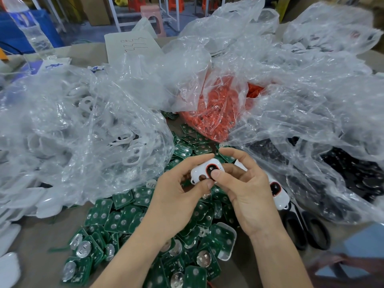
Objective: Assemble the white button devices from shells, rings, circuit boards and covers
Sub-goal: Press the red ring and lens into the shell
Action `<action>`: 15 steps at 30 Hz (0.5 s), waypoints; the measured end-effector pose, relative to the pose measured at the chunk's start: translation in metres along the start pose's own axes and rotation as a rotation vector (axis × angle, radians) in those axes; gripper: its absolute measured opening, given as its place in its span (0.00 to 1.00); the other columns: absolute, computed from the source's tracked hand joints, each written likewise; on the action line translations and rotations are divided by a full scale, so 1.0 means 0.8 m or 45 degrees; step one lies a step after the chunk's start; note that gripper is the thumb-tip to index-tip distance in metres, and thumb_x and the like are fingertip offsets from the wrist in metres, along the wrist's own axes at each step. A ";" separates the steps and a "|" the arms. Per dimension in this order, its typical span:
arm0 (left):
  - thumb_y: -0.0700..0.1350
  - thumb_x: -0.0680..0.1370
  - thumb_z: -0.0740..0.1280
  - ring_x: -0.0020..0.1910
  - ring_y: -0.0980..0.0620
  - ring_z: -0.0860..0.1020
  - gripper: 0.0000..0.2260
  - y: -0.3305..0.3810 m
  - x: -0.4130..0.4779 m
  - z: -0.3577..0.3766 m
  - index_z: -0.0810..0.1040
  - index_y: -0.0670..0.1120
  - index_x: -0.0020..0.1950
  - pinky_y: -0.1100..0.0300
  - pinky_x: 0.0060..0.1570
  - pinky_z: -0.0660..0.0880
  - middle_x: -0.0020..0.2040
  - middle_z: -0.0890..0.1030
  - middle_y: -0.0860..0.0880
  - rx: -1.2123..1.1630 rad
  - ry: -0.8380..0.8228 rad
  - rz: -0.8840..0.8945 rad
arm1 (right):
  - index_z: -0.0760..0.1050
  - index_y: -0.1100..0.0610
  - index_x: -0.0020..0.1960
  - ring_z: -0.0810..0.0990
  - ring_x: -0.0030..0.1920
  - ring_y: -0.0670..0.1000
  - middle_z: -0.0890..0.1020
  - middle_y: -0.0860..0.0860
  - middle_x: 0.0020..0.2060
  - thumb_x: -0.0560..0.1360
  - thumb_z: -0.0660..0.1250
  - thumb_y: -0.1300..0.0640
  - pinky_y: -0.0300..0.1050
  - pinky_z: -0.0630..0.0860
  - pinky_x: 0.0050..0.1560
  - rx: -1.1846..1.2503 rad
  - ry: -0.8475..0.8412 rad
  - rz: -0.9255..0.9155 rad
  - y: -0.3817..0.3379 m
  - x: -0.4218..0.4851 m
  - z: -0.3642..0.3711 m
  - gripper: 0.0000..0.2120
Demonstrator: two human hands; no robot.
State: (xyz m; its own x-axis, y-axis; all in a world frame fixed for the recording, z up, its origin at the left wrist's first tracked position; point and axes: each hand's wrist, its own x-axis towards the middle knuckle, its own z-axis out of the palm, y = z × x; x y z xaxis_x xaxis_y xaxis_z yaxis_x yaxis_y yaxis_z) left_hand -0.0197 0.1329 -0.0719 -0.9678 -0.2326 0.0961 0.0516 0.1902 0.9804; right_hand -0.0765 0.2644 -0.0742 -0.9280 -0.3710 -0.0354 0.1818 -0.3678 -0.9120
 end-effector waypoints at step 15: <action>0.53 0.70 0.70 0.43 0.52 0.81 0.10 0.002 0.002 -0.005 0.84 0.50 0.46 0.57 0.50 0.80 0.43 0.83 0.47 -0.484 -0.037 -0.191 | 0.81 0.50 0.47 0.84 0.40 0.53 0.85 0.56 0.40 0.57 0.79 0.59 0.44 0.80 0.43 0.082 -0.121 0.047 -0.002 0.000 -0.002 0.19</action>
State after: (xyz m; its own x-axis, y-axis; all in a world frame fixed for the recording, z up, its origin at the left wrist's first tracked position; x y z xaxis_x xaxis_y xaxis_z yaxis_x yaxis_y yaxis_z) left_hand -0.0201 0.1288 -0.0698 -0.9777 -0.2032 -0.0527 -0.0088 -0.2112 0.9774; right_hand -0.0775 0.2661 -0.0737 -0.8858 -0.4633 -0.0266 0.2385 -0.4053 -0.8825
